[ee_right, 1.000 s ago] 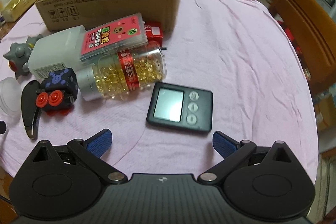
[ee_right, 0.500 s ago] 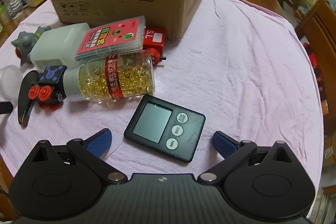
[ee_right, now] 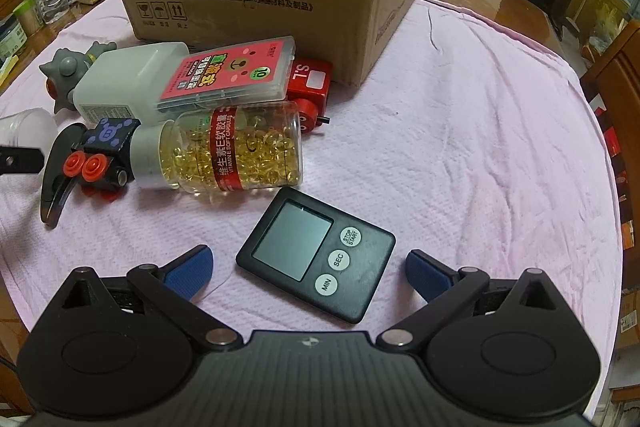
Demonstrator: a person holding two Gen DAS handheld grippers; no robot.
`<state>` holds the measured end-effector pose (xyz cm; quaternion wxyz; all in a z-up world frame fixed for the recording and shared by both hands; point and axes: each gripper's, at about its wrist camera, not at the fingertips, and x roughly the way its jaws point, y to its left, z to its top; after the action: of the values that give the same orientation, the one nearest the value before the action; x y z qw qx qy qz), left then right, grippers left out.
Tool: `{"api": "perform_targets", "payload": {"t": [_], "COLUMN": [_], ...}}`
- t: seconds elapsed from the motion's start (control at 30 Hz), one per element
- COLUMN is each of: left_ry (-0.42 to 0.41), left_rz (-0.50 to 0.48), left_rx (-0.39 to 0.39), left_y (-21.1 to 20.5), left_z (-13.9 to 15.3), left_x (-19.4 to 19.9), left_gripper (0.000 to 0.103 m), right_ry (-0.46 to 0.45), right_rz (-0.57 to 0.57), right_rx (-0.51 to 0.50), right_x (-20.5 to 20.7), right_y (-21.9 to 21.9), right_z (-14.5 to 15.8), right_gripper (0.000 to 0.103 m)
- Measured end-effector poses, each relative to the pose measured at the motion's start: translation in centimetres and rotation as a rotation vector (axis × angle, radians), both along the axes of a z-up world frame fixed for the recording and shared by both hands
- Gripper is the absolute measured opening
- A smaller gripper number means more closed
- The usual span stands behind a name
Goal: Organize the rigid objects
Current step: 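Close the left tool on the clear jar while the right tool nears the timer, then lift the jar with the left tool while the right tool grasps the black timer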
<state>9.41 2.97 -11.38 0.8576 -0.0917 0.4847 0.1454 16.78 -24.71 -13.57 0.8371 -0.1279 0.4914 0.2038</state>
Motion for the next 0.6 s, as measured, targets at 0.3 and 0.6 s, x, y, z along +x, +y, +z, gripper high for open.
{"api": "perform_targets", "payload": {"t": [0.3, 0.6], "left_ry": [0.021, 0.011], "left_rz": [-0.053, -0.149], "left_rx": [0.108, 0.100], "left_y": [1.2, 1.7], "left_z": [0.1, -0.4], "left_x": [0.3, 1.7], "left_gripper": [0.102, 0.092], "right_ry": [0.008, 0.029], "right_rz": [-0.039, -0.134], "right_rx": [-0.008, -0.017], "right_x": [0.0, 0.4], "right_y": [0.3, 1.3], "right_z": [0.0, -0.2], "right_gripper": [0.103, 0.103]}}
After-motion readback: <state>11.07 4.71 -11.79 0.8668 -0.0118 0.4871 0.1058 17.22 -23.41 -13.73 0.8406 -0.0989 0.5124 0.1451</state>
